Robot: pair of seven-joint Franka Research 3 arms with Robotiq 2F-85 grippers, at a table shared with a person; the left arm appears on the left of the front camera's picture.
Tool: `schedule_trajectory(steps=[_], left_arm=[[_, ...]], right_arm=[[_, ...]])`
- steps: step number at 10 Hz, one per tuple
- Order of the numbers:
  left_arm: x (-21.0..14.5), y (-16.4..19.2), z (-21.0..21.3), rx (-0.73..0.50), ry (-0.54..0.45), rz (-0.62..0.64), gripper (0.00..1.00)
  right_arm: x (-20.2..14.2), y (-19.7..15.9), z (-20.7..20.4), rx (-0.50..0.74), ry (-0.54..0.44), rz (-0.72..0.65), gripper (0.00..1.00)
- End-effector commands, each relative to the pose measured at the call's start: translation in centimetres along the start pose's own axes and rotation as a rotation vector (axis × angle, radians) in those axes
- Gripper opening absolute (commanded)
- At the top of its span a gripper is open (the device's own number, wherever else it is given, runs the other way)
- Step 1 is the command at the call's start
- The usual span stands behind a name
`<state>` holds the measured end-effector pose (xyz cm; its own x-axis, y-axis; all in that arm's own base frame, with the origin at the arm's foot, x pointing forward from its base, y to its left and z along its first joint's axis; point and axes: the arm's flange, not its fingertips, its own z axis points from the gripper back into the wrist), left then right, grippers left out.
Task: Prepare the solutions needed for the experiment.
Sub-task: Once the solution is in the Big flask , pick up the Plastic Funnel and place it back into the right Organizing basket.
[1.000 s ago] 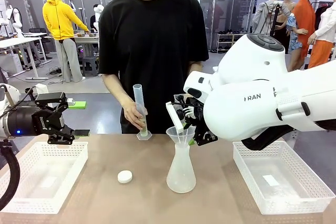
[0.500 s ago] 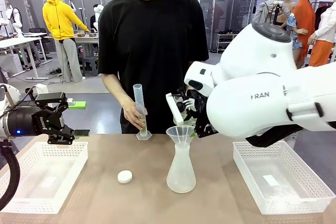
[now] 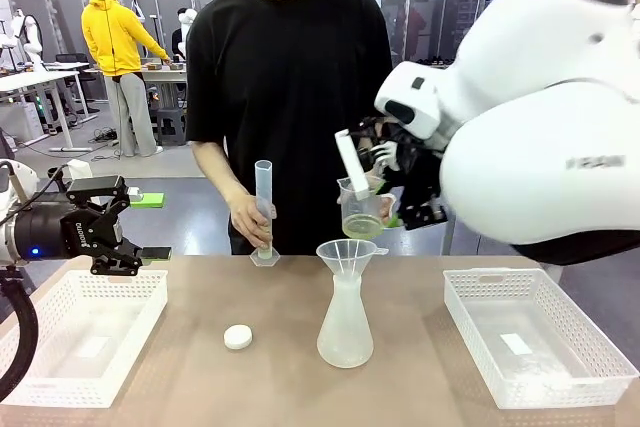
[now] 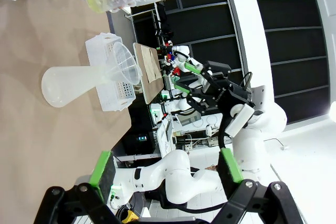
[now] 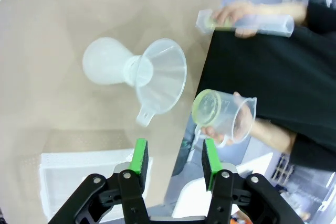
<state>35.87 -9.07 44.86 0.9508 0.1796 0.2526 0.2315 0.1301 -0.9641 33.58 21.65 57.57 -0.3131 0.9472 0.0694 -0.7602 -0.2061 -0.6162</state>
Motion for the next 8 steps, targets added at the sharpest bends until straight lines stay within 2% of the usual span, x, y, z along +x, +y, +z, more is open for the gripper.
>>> schedule_trajectory(steps=[1,4,5,6,7,8], left_arm=[[0.0,-0.2,-0.1,-0.018,-0.003,0.014,1.00],[0.0,-0.2,-0.1,-0.018,-0.003,0.014,1.00],[0.0,-0.2,-0.1,-0.018,-0.003,0.014,1.00],[0.0,-0.2,-0.1,-0.018,-0.003,0.014,1.00],[0.0,-0.2,-0.1,-0.018,-0.003,0.014,1.00],[0.0,-0.2,-0.1,-0.018,-0.003,0.014,1.00]], right_arm=[[-2.9,2.0,2.9,0.079,0.042,-0.244,0.53],[-6.9,5.2,3.8,0.172,-0.135,-0.671,0.53],[-7.9,6.1,3.7,0.183,-0.163,-0.897,0.53],[-8.6,7.3,3.3,0.193,-0.189,-1.051,0.53],[-8.8,8.6,3.0,0.239,-0.222,-1.144,0.53],[-8.8,9.8,2.7,0.288,-0.199,-1.195,0.53]])
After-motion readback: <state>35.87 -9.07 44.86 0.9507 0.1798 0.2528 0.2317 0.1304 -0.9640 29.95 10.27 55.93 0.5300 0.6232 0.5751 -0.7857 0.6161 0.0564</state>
